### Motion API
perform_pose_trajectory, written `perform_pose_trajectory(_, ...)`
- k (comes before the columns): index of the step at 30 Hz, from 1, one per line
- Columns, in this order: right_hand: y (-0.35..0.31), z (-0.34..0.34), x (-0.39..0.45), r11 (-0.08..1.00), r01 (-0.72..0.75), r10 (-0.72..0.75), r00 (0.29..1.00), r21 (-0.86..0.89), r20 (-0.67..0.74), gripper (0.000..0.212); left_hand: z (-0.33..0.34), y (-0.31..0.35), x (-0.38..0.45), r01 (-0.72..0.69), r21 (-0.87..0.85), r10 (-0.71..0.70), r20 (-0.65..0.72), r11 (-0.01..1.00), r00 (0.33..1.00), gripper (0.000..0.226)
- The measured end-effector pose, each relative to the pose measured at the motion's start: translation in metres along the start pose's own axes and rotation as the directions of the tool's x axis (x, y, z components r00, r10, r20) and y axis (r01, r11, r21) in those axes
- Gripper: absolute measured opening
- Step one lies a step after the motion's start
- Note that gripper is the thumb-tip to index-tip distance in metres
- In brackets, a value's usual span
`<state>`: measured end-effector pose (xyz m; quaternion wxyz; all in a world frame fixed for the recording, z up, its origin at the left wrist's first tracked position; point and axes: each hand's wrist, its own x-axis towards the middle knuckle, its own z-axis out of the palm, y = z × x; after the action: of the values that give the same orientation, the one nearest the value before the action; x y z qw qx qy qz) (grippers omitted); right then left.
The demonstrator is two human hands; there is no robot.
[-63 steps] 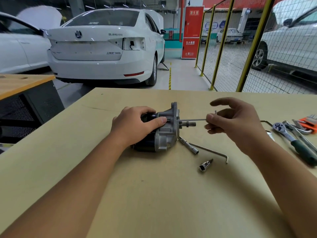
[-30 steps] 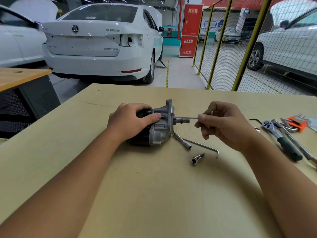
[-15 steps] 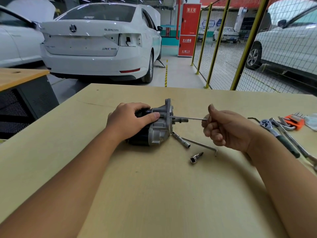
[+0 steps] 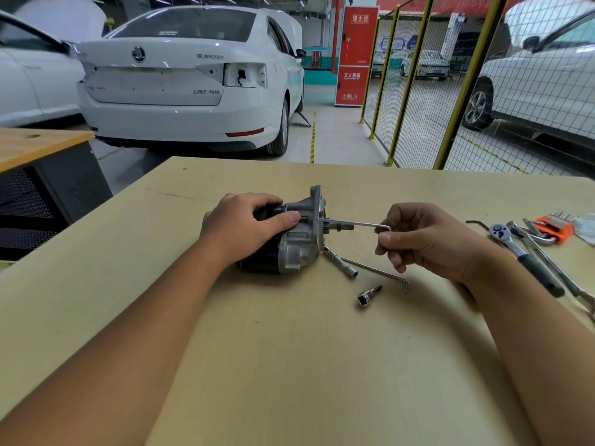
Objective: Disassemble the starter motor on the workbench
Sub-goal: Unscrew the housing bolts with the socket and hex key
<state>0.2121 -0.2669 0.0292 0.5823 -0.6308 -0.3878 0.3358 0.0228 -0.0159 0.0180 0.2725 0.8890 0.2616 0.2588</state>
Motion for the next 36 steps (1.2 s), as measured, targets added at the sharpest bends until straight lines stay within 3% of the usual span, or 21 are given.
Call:
perform_pose_trajectory(4,0.001,-0.002,0.002,0.989,0.068,-0.073,0.997,-0.128,-0.038,0.019,0.000,-0.001,0.001,-0.002,-0.016,0.002,0.003,1.000,1.000,0.075)
perform_pose_trajectory(10,0.001,0.005,0.006,0.973,-0.079,0.068,0.996,-0.217,-0.058,0.036,0.000,-0.001,0.001,-0.009,-0.004,0.009,0.000,1.000,1.000,0.074)
perform_pose_trajectory(16,-0.002,0.010,0.007,0.972,-0.234,0.235,0.967,0.014,-0.095,0.039,0.000,-0.002,0.001,-0.006,0.004,0.006,0.003,1.000,1.000,0.075)
perform_pose_trajectory(23,-0.007,0.010,0.006,0.948,-0.261,0.270,0.963,0.182,-0.026,0.030,0.001,-0.003,0.001,-0.013,-0.003,0.013,0.001,1.000,1.000,0.073)
perform_pose_trajectory(32,-0.003,0.009,0.008,0.978,-0.121,0.133,0.989,0.168,-0.060,0.018,0.001,-0.003,0.002,-0.019,-0.006,0.019,0.000,1.000,1.000,0.072)
perform_pose_trajectory(34,-0.001,0.007,0.009,0.998,-0.029,0.034,0.994,0.046,-0.105,0.017,0.000,-0.002,0.002,-0.020,-0.010,0.020,0.002,1.000,1.000,0.072)
perform_pose_trajectory(36,-0.002,0.005,0.008,0.978,0.070,-0.098,0.985,-0.195,-0.140,0.014,0.000,-0.002,0.002,-0.016,-0.008,0.016,0.008,1.000,1.000,0.074)
